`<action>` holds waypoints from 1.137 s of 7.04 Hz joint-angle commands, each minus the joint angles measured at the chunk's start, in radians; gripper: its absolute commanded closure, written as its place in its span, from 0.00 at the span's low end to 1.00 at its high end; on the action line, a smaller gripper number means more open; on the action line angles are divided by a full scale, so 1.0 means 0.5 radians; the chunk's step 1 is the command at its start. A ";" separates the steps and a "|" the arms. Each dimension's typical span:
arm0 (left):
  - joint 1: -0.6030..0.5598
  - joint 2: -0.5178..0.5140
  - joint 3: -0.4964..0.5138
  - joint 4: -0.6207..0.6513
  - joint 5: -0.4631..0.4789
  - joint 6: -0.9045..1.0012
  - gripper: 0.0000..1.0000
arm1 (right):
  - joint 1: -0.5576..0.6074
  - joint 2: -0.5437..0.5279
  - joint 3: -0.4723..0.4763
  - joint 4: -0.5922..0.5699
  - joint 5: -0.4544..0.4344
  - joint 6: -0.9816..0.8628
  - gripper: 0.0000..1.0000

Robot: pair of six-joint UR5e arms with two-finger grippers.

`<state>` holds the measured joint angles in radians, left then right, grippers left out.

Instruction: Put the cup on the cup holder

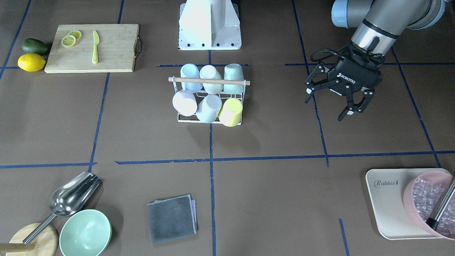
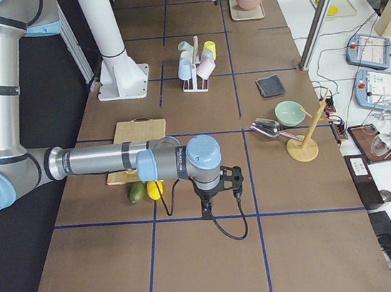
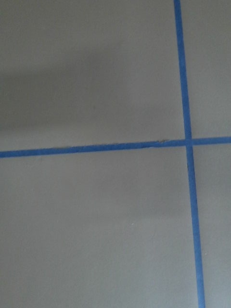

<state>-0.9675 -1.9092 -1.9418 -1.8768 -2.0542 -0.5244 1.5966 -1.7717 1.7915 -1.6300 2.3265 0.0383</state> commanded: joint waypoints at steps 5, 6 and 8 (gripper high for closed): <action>-0.347 0.434 0.125 0.591 -0.239 0.088 0.00 | 0.093 -0.018 0.013 -0.093 -0.217 -0.107 0.00; -0.439 0.544 0.141 0.591 -0.339 0.125 0.00 | 0.093 -0.025 0.019 -0.093 -0.208 -0.110 0.00; -0.754 0.685 0.330 0.615 -0.594 0.592 0.00 | 0.093 -0.034 0.010 -0.075 -0.207 -0.107 0.00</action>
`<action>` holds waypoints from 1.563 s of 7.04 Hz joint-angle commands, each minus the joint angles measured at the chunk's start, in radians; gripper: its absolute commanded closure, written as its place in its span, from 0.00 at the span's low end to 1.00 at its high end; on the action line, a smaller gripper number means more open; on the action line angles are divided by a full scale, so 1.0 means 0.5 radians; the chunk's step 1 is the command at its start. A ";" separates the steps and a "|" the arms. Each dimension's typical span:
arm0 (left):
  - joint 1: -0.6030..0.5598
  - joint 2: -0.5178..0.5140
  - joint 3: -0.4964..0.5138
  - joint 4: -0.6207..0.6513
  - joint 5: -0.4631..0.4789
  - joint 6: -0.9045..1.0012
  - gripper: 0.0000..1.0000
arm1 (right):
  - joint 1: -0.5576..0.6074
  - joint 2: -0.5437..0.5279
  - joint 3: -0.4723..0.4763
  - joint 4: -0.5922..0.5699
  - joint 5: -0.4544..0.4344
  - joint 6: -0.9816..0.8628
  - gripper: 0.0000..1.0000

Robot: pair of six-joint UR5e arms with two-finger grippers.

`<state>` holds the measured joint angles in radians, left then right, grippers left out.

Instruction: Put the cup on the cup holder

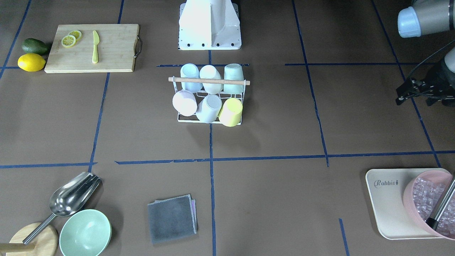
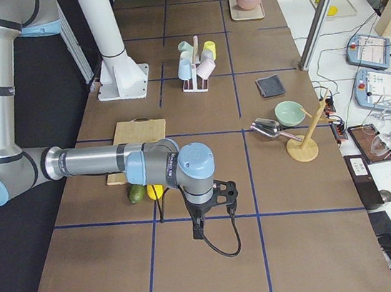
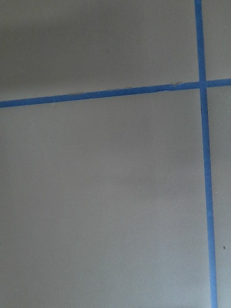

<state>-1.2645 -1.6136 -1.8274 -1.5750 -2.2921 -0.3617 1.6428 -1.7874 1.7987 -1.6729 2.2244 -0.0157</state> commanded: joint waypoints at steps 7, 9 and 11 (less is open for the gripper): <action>-0.619 0.199 0.387 0.165 -0.122 1.075 0.00 | -0.003 0.022 -0.026 0.020 0.000 0.013 0.00; -0.622 0.202 0.372 0.168 -0.119 1.119 0.00 | -0.003 0.022 -0.023 0.017 0.003 0.016 0.00; -0.622 0.211 0.299 0.290 -0.122 1.125 0.00 | -0.003 0.022 -0.023 0.020 0.003 0.019 0.00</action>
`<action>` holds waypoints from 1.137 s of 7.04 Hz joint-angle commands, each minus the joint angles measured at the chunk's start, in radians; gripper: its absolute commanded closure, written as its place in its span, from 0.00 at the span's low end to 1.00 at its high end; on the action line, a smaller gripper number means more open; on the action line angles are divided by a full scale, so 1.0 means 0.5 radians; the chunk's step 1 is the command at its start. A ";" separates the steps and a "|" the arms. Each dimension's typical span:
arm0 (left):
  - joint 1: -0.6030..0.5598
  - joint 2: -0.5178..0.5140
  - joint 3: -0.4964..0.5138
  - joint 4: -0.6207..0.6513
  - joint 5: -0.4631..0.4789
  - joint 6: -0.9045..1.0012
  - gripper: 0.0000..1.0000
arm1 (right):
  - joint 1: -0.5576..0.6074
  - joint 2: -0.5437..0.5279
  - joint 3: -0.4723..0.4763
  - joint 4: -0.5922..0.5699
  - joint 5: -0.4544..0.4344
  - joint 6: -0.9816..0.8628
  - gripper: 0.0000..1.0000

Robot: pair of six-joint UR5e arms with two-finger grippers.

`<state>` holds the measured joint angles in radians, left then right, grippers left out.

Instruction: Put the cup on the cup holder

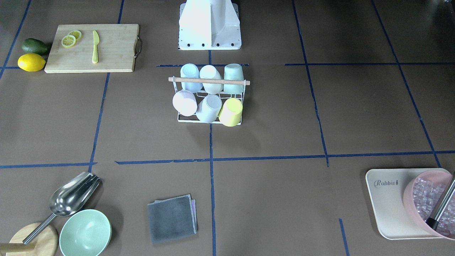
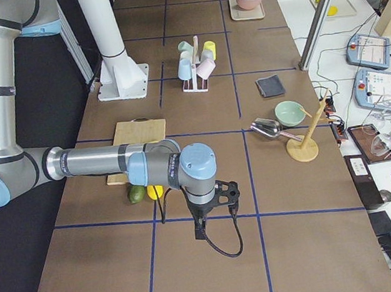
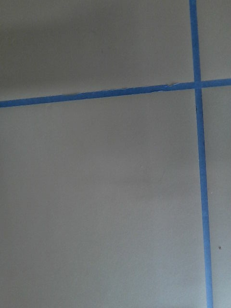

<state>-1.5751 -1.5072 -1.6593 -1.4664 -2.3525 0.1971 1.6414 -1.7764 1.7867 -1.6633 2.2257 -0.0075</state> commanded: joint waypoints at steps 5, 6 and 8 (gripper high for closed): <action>-0.034 -0.026 -0.032 0.138 0.005 0.081 0.00 | 0.000 -0.003 -0.005 -0.002 0.003 0.006 0.00; -0.034 -0.023 -0.029 0.138 0.005 0.081 0.00 | 0.000 0.000 -0.002 -0.002 0.003 0.006 0.00; -0.034 -0.020 -0.019 0.135 0.005 0.081 0.00 | 0.000 0.000 -0.005 -0.002 0.003 0.003 0.00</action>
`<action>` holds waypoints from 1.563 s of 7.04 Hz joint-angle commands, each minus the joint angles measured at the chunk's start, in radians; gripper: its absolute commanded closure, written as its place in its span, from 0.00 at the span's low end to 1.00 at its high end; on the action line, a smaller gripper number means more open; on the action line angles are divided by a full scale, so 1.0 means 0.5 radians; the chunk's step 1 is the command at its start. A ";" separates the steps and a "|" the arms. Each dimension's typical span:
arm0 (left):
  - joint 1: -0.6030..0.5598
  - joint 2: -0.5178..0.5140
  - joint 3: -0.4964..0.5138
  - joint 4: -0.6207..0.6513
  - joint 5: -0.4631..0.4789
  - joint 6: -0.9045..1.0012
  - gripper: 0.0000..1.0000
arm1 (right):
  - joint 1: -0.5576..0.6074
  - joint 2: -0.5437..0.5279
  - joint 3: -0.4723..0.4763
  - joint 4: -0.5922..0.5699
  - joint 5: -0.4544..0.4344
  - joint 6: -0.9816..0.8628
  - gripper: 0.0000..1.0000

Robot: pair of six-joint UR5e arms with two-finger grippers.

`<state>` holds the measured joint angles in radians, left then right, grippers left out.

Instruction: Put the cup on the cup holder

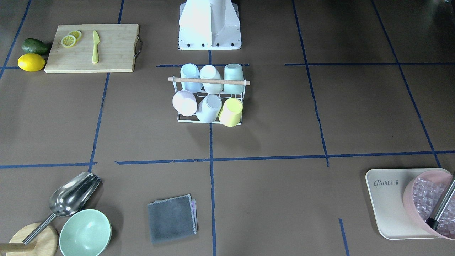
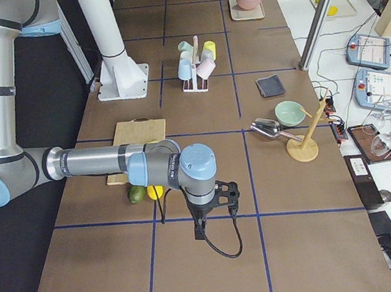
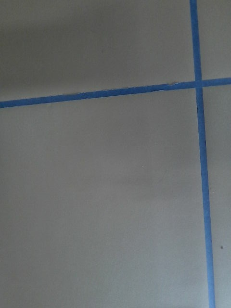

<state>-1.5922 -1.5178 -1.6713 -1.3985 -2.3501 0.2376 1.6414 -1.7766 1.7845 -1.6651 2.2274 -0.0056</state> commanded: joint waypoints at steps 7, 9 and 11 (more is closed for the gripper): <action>-0.003 0.023 0.005 -0.004 -0.006 0.003 0.00 | 0.000 -0.003 0.005 0.001 0.119 -0.004 0.00; -0.003 0.017 0.005 -0.001 -0.003 0.000 0.00 | 0.000 -0.003 0.005 0.002 0.119 -0.004 0.00; -0.003 0.008 0.008 -0.001 -0.006 0.000 0.00 | 0.000 -0.003 0.002 0.002 0.113 -0.007 0.00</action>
<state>-1.5938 -1.5116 -1.6680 -1.3998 -2.3521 0.2380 1.6414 -1.7779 1.7869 -1.6644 2.2864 -0.0081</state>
